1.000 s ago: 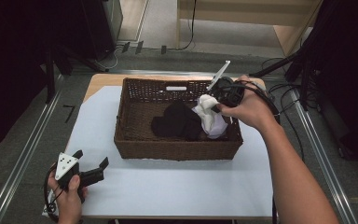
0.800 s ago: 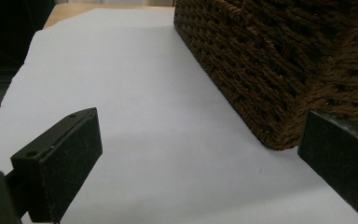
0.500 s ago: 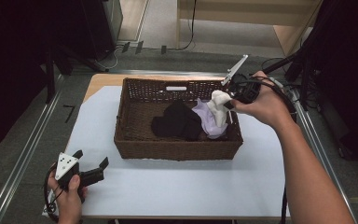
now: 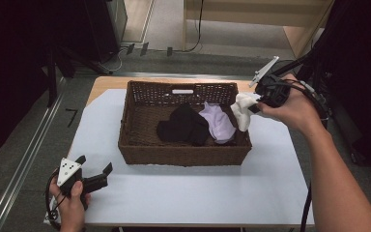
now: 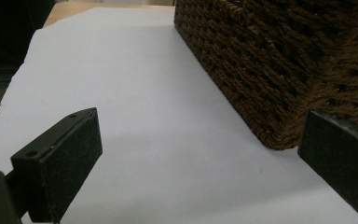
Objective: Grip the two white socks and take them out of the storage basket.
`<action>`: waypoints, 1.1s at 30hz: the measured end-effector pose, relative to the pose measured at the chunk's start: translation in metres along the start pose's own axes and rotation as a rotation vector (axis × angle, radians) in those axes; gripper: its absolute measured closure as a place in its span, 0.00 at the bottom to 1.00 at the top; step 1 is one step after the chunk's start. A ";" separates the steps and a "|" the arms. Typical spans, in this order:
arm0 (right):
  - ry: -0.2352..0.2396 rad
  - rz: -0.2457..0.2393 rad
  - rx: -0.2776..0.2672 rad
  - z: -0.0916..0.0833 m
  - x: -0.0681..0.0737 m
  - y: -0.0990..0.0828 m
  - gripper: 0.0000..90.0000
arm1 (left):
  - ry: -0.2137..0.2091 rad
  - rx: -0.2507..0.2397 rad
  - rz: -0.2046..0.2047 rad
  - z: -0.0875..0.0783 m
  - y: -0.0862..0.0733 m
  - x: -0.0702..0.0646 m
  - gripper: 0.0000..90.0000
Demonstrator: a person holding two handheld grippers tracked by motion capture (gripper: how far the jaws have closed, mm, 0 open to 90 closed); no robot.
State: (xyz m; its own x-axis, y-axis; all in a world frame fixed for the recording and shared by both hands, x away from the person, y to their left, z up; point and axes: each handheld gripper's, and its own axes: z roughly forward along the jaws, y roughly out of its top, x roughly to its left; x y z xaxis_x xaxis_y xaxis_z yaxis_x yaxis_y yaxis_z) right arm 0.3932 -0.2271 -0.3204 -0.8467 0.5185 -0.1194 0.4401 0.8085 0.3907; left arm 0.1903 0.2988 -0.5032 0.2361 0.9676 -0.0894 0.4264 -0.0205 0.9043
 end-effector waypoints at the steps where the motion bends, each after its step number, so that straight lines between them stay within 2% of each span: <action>1: -0.004 0.003 -0.001 -0.001 -0.001 -0.003 0.88 | 0.000 0.000 0.000 0.000 0.000 0.000 0.00; 9: -0.018 0.033 0.008 -0.008 -0.011 -0.024 0.88 | 0.002 0.002 -0.001 0.000 0.000 0.000 0.00; 14: -0.018 0.053 0.011 -0.006 -0.015 -0.035 0.88 | 0.004 0.002 0.000 0.000 0.000 0.000 0.00; 24: -0.019 0.078 0.049 0.025 -0.019 -0.059 0.88 | 0.004 0.001 0.005 0.000 0.000 0.000 0.00; 29: -0.002 0.094 0.061 0.043 -0.018 -0.070 0.88 | 0.005 -0.001 0.005 0.000 0.000 -0.001 0.00; 33: -0.010 0.092 0.072 0.054 -0.017 -0.075 0.88 | 0.006 0.000 0.007 0.000 0.000 -0.001 0.00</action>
State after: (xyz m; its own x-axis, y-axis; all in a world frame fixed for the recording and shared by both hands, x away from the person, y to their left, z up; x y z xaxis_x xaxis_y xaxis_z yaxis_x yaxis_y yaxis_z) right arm 0.3906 -0.2812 -0.3968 -0.7990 0.5938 -0.0951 0.5365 0.7753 0.3334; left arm 0.1902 0.2982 -0.5032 0.2344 0.9688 -0.0803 0.4243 -0.0277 0.9051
